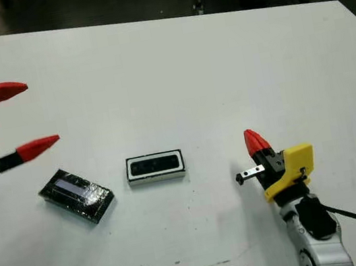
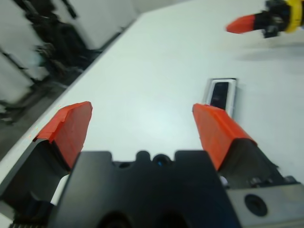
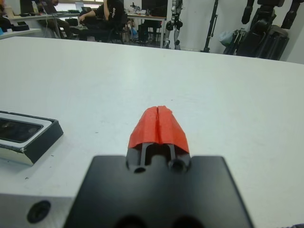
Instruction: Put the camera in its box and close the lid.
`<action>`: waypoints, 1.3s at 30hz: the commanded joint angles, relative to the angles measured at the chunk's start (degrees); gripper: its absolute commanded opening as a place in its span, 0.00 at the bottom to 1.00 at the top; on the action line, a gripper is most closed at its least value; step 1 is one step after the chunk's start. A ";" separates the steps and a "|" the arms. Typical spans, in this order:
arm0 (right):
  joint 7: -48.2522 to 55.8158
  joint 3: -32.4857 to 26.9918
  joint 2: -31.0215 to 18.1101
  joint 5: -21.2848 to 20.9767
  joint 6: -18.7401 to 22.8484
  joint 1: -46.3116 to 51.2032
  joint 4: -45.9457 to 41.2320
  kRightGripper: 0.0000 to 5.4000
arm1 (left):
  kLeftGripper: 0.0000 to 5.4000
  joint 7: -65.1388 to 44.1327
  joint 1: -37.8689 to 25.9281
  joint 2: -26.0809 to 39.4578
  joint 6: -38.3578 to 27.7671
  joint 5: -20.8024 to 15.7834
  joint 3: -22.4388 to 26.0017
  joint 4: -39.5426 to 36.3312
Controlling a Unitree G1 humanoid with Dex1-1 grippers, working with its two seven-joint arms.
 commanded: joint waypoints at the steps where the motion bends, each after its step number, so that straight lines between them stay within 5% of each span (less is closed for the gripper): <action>1: -1.23 -0.18 -0.25 -0.26 -0.08 0.58 -0.37 0.00 | 1.00 -11.98 -7.88 2.08 -3.59 4.31 -6.11 7.06; 3: -1.73 0.13 -0.28 -0.54 0.29 0.61 -0.91 0.00 | 1.00 -16.14 -11.35 2.06 -3.52 5.34 -9.61 10.24; 6: -2.32 0.70 -0.26 -0.93 0.52 0.56 -1.35 0.00 | 1.00 -17.31 -15.49 2.12 -8.24 -2.83 -18.94 17.60; 10: -2.76 1.01 -0.32 -1.36 0.21 0.33 -1.08 0.00 | 1.00 -17.31 -20.47 4.06 -15.75 -5.98 -30.42 20.90; 15: -3.43 0.87 -0.56 -1.83 0.22 -0.12 -0.73 0.00 | 1.00 -17.31 -26.05 5.72 -16.06 -11.95 -43.00 21.64; 21: -4.05 0.78 -0.80 -1.83 1.42 -0.19 -1.17 0.00 | 1.00 -17.31 -31.63 9.68 -9.39 -10.57 -50.65 13.58; 27: -4.12 0.56 -1.04 -1.79 1.99 -0.15 -1.45 0.00 | 1.00 -17.31 -36.69 9.75 -6.11 -3.58 -57.30 5.47; 39: -4.26 0.42 -1.01 -1.77 2.27 0.02 -1.48 0.00 | 1.00 -17.31 -38.72 6.89 -14.37 -1.13 -66.40 7.51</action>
